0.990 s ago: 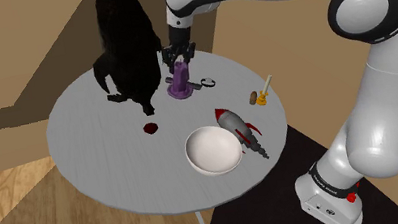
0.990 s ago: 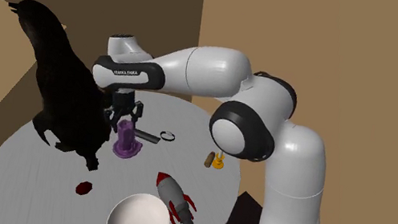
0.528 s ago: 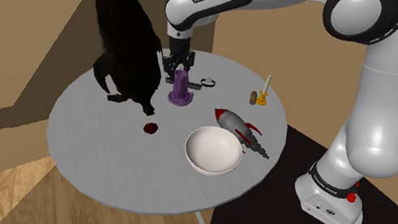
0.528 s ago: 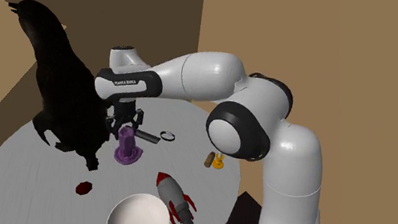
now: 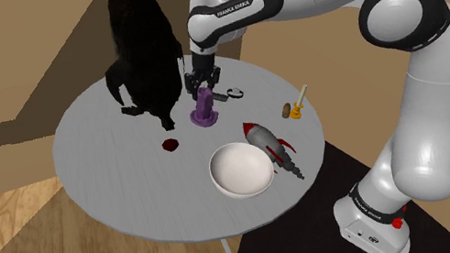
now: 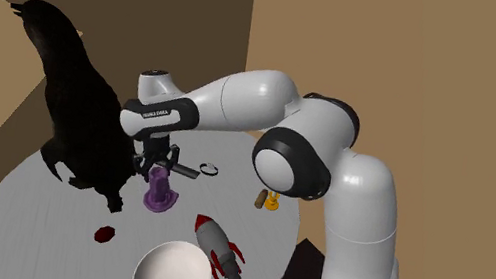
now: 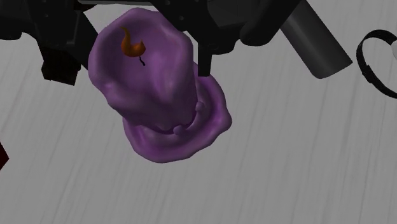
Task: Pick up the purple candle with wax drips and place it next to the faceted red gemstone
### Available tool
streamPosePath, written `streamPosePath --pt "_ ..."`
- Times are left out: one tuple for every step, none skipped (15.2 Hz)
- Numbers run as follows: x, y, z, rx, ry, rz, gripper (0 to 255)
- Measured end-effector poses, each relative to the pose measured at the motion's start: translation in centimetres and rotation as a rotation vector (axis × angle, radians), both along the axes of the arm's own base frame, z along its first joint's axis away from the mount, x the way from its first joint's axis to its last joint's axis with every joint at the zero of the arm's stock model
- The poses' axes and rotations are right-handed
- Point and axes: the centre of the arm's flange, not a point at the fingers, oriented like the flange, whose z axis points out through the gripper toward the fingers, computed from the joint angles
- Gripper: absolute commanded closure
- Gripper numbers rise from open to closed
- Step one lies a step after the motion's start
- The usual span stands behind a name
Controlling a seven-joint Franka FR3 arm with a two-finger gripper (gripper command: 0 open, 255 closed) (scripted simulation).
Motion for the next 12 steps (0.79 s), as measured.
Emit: streamPosePath --pt "0.00 0.01 -0.07 0.000 0.000 0.000 255" --pt "0.00 0.01 -0.10 0.000 0.000 0.000 255" --pt "0.00 0.01 -0.12 0.000 0.000 0.000 255" --pt "0.00 0.01 -0.13 0.000 0.000 0.000 255" --pt "0.00 0.02 -0.13 0.000 0.000 0.000 0" --pt "0.00 0.02 -0.12 0.000 -0.001 0.000 0" --pt "0.00 0.02 -0.11 0.000 -0.001 0.000 0" --pt "0.00 0.02 -0.10 0.000 -0.001 0.000 0" --pt "0.00 0.02 -0.10 0.000 -0.001 0.000 0" --pt "0.00 0.02 -0.10 0.000 -0.001 0.000 0" --pt "0.01 0.02 -0.10 0.000 -0.001 0.000 0" --pt "0.14 -0.05 0.58 0.000 -0.002 0.000 0"
